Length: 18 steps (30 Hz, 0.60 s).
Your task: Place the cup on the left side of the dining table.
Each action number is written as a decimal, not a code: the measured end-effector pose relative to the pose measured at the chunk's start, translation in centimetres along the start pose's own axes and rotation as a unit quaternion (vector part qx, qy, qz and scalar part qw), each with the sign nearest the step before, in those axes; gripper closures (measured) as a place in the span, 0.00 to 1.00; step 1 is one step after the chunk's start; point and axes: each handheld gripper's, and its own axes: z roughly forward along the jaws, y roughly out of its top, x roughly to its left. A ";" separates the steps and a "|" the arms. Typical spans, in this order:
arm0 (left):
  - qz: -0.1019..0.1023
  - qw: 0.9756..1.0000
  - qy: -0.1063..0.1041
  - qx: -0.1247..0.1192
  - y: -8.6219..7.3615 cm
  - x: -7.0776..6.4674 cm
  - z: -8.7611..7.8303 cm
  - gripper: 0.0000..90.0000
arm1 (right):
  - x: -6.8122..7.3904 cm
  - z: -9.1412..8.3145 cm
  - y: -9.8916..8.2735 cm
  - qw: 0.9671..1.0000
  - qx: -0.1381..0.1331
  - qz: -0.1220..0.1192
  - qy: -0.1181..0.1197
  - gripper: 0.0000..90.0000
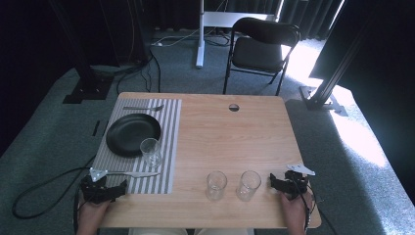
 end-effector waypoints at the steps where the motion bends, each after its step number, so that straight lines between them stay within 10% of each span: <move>1: 0.001 1.000 0.000 0.002 0.0 0.0 0.1 0.02 | 0.0 0.0 0.0 1.000 0.000 0.000 0.000 0.14; 18: 0.001 1.000 0.012 0.006 -0.2 -0.3 0.2 0.02 | 0.0 0.0 0.0 1.000 0.000 0.002 -0.002 0.14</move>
